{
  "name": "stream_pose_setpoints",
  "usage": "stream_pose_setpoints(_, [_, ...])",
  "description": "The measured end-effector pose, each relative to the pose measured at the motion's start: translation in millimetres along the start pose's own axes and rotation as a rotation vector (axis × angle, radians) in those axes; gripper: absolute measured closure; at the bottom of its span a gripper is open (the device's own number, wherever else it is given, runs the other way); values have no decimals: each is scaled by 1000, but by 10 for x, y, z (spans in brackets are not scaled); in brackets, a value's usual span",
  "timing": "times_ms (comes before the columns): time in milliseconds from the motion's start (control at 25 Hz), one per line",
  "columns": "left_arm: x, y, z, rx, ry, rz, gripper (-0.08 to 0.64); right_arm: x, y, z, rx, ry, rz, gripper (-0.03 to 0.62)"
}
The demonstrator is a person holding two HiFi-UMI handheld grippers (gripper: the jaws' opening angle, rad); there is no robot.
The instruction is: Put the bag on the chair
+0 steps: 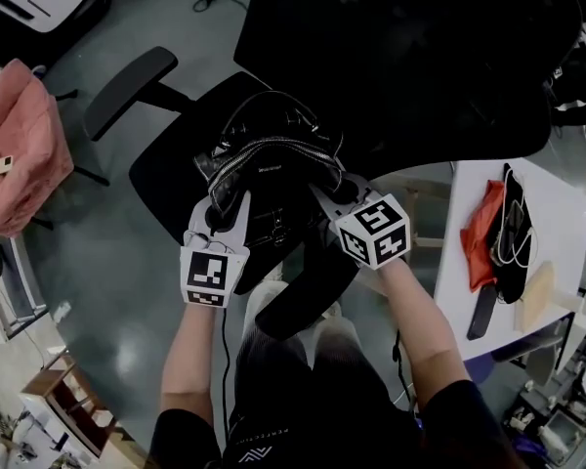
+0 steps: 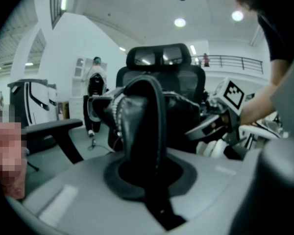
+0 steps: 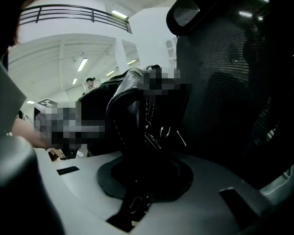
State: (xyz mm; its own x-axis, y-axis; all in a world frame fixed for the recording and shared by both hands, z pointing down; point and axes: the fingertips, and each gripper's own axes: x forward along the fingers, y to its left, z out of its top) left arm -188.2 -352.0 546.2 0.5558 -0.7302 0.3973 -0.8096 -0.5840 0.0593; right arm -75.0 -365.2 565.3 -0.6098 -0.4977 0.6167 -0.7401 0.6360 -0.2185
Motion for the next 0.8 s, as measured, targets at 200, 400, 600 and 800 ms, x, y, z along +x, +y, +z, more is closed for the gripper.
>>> stream_pose_setpoints(200, [63,6,-47,15,6,-23,522,30,-36,-47,-41,55,-2,548])
stream_pose_setpoints(400, [180,-1,-196,14,24,-39,520,95,-107,-178,-52,123,-3,546])
stream_pose_setpoints(600, [275,-10,-335,15,45,-44,515,163,-161,-325,-31,155,14,543])
stream_pose_setpoints(800, [308,9,-476,-50,70,-50,483,178,-169,-445,-13,181,46,528])
